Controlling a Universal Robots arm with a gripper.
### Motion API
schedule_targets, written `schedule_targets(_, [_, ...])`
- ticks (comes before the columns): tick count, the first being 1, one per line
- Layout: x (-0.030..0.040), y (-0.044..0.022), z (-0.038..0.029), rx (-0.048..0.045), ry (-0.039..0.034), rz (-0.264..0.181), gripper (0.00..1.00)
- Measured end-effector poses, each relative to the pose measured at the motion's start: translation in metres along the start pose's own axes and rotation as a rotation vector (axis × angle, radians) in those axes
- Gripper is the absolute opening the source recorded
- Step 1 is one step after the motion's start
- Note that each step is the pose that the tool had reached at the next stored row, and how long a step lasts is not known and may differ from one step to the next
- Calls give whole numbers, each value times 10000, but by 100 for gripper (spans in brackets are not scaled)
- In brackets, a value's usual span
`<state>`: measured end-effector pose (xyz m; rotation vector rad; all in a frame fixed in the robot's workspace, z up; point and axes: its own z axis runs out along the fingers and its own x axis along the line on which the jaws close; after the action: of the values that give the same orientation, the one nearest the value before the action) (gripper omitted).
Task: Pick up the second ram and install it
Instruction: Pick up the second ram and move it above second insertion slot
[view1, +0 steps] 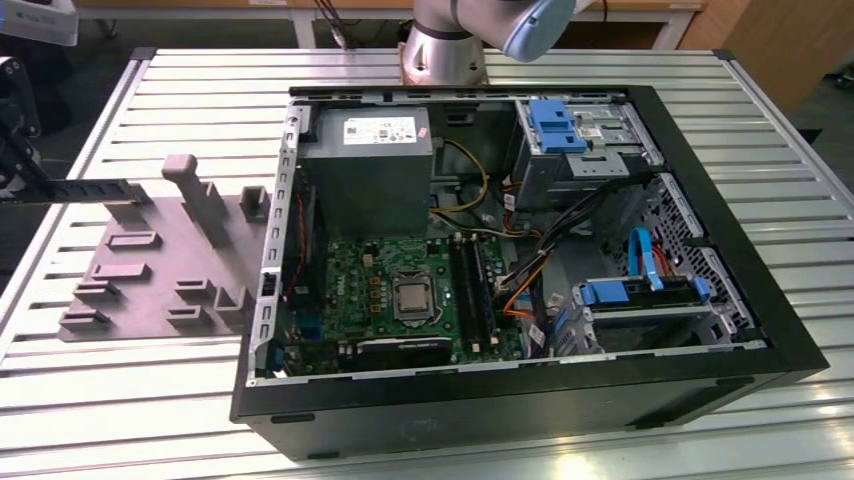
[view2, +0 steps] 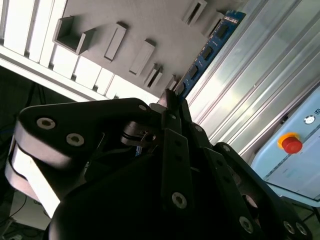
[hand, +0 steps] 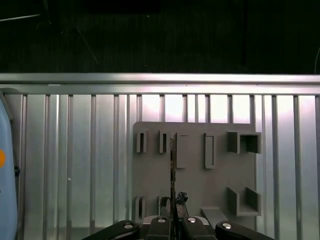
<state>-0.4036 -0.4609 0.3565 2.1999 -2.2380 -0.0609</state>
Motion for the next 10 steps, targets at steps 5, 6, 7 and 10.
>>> schedule_targets(5, [-2,2,-59,-1,1,0,14])
schedule_targets(6, [-2,2,-70,-1,0,0,14])
schedule_targets(7, [-2,2,-82,-1,1,0,14])
schedule_targets(10, [-3,3,-119,-1,1,0,14])
